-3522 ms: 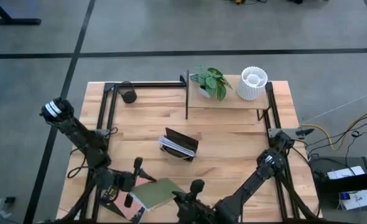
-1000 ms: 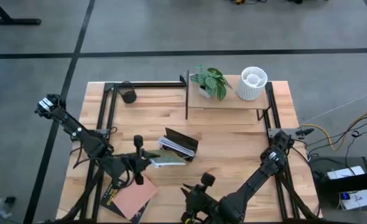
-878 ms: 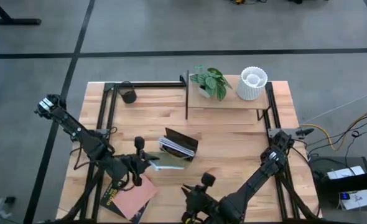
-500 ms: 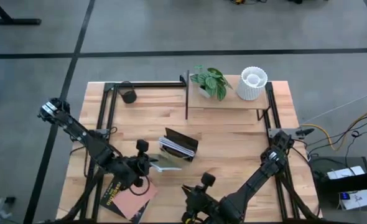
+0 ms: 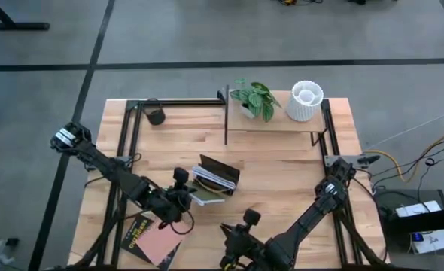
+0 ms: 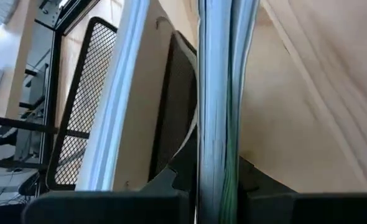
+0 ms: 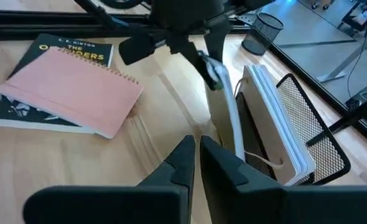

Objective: Stock shelves
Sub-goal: Put the green notebook into the black mesh bookshelf

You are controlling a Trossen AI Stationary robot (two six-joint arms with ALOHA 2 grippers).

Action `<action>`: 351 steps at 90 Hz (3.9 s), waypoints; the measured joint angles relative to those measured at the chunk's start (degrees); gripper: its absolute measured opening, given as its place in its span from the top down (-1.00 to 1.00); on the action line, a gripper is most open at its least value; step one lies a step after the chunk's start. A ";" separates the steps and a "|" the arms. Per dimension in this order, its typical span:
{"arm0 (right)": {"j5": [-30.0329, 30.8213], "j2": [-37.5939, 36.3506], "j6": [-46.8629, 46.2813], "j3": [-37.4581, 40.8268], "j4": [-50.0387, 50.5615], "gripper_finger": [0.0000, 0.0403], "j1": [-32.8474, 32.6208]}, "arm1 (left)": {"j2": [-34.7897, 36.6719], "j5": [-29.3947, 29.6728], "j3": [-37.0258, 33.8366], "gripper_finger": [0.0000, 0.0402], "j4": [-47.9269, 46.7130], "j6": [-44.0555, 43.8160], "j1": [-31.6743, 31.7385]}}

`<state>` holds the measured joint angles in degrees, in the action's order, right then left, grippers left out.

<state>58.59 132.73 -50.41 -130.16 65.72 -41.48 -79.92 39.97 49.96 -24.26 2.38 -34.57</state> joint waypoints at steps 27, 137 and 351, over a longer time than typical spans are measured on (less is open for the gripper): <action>-0.02 0.00 -0.15 0.31 -0.18 0.96 0.38 | -0.21 8.72 6.83 0.90 -2.54 4.75 0.16; -0.04 0.00 -0.15 1.63 -0.55 0.96 0.51 | -6.86 13.77 6.94 0.90 -2.41 12.36 1.79; -12.31 -0.13 59.99 4.87 -67.69 0.63 5.45 | 12.41 -1.01 6.90 0.90 23.58 10.54 -24.55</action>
<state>46.28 132.60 9.58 -125.29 -1.97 -36.03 -67.51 38.96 56.86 -0.69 12.93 -59.11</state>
